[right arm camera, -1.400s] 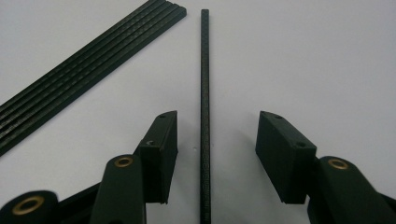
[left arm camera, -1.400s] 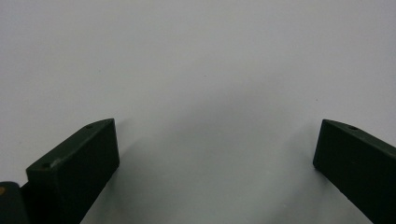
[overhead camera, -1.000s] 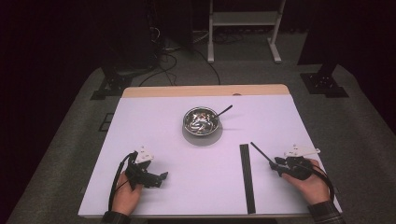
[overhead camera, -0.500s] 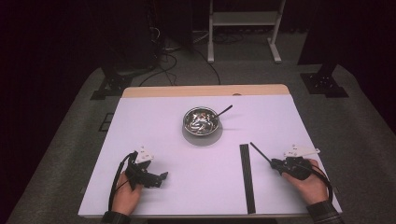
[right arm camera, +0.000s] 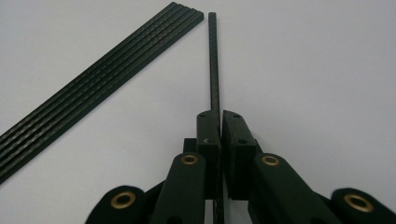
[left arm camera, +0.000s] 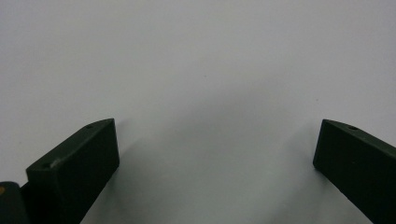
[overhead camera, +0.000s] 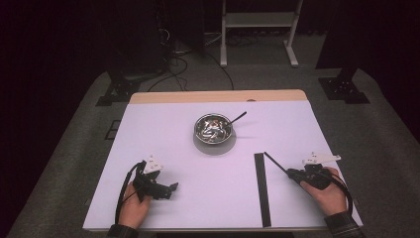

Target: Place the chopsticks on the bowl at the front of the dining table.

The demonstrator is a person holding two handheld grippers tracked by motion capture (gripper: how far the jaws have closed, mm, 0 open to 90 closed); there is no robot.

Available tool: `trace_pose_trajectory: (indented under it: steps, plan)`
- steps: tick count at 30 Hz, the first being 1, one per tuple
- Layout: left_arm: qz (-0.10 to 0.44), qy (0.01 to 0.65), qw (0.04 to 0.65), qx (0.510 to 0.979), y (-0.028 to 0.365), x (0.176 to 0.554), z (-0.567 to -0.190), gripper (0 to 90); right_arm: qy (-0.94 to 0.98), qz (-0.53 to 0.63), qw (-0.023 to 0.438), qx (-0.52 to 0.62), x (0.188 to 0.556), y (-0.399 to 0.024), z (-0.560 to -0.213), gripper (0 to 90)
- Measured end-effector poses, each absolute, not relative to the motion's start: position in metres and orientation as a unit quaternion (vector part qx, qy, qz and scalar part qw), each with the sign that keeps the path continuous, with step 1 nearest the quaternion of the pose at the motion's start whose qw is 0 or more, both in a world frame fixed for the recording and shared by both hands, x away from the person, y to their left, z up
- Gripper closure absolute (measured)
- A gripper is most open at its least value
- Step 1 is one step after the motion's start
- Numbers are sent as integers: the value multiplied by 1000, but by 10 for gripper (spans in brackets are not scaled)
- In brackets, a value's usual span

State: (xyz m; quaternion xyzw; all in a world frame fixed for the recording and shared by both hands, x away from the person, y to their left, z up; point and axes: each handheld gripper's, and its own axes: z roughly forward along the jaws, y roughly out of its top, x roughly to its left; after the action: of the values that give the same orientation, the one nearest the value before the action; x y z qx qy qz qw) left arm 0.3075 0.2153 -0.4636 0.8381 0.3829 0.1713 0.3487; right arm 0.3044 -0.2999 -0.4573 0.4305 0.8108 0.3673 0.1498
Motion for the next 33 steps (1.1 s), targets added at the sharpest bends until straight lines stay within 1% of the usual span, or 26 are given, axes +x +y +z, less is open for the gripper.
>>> trace_pose_trajectory:
  steps: [18, 33]
  plan:
    - [171, 383, 349, 838, 215, 308, -464, 0, 801, 392, 154, 426, 307, -303, -446, 857]
    - [171, 383, 349, 838, 215, 308, -464, 0, 799, 405, 160, 415, 313, -291, -432, 857]
